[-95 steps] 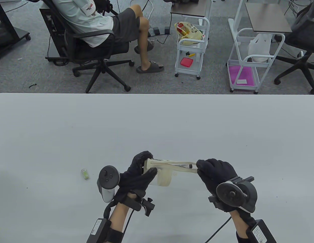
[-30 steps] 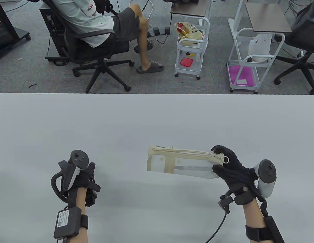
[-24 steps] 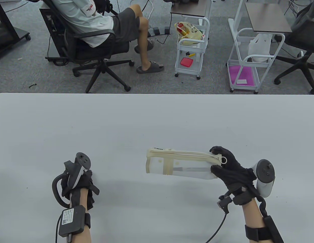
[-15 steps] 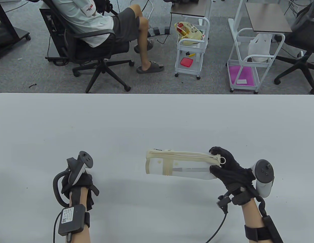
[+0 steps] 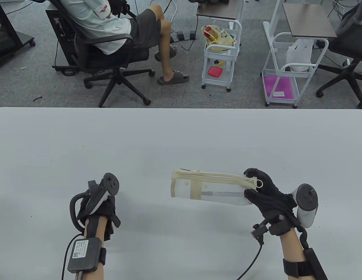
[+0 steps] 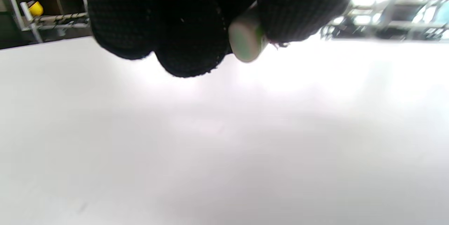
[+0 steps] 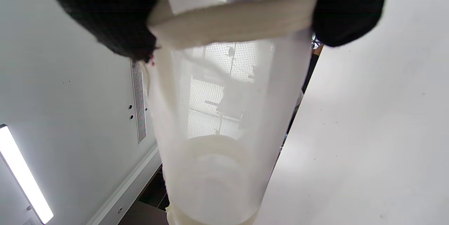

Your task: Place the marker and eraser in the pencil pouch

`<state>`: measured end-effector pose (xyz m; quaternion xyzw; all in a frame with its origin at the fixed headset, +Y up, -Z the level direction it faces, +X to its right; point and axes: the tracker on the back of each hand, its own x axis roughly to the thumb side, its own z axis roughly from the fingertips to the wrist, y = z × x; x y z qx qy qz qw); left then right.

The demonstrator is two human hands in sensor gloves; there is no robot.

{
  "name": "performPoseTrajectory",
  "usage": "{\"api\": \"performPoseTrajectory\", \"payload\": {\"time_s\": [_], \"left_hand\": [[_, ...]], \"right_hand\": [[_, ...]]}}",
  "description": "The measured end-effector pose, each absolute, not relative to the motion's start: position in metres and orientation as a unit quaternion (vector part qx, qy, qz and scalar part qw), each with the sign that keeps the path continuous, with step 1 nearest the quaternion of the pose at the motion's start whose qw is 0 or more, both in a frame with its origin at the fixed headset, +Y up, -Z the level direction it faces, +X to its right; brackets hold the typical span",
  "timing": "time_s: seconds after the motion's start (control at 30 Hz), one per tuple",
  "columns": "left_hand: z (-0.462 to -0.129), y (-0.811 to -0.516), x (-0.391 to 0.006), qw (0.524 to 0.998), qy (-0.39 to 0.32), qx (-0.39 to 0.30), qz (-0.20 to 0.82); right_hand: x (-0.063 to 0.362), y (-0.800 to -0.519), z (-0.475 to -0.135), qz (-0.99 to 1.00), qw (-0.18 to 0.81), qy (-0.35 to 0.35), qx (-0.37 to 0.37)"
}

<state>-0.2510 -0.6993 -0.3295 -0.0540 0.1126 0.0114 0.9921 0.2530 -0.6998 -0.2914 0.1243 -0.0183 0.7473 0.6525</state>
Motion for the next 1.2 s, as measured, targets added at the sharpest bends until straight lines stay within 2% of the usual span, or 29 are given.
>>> {"api": "performPoseTrajectory", "payload": {"time_s": [0.17,0.3,0.37,0.47,0.6,0.77,0.9,1.03,1.2], "left_hand": [[-0.309,-0.617,-0.187,0.994,-0.012,0.079,0.068],[-0.282,-0.568,-0.134,0.978,-0.109,0.149,0.093],[-0.271,-0.549,-0.106,0.969,-0.16,0.165,0.094],[-0.261,-0.533,-0.068,0.962,-0.219,0.142,0.083],[-0.263,-0.53,-0.028,0.959,-0.258,0.096,0.06],[-0.276,-0.542,-0.005,0.963,-0.268,0.029,0.028],[-0.279,-0.548,0.001,0.964,-0.261,0.056,-0.017],[-0.275,-0.552,0.002,0.957,-0.251,0.125,-0.076],[-0.267,-0.559,0.006,0.943,-0.271,0.166,-0.098]], "right_hand": [[0.254,-0.7,-0.291,0.748,0.652,-0.018,0.123],[0.254,-0.7,-0.291,0.75,0.65,-0.017,0.124],[0.254,-0.7,-0.291,0.75,0.649,-0.016,0.126],[0.254,-0.699,-0.291,0.75,0.648,-0.014,0.131],[0.25,-0.698,-0.29,0.753,0.642,-0.007,0.144],[0.246,-0.697,-0.289,0.75,0.64,0.007,0.164],[0.242,-0.695,-0.289,0.752,0.634,0.017,0.178],[0.241,-0.695,-0.289,0.758,0.629,0.01,0.173],[0.241,-0.695,-0.288,0.76,0.63,0.0,0.161]]}}
